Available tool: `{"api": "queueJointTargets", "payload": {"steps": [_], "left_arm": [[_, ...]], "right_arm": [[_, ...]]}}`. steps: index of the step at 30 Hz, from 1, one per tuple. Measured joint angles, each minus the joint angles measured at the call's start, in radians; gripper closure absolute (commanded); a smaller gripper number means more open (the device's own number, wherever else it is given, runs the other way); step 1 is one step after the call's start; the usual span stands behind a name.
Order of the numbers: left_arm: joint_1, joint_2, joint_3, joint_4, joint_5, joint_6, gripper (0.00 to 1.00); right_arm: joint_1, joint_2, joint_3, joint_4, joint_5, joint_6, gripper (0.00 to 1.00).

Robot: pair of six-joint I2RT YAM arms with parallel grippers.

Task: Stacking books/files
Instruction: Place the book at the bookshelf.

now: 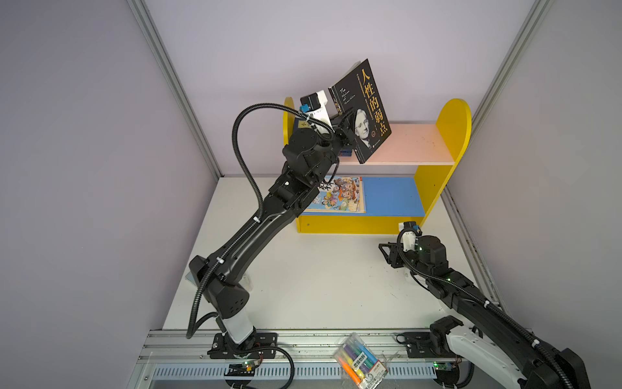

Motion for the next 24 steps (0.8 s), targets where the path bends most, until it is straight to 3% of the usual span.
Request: {"api": "queueJointTargets", "payload": {"steps": [4, 8, 24], "left_arm": [[0.030, 0.100, 0.146, -0.009, -0.044, -0.037, 1.00], [0.039, 0.146, 0.200, -0.024, -0.103, -0.069, 1.00], [0.034, 0.102, 0.008, -0.029, -0.314, -0.161, 1.00]], "right_arm": [[-0.001, -0.002, -0.003, -0.002, -0.003, -0.003, 0.53], [-0.001, -0.003, -0.008, -0.003, -0.004, -0.003, 0.53], [-0.002, 0.007, 0.006, -0.006, -0.033, -0.003, 0.53]]}}
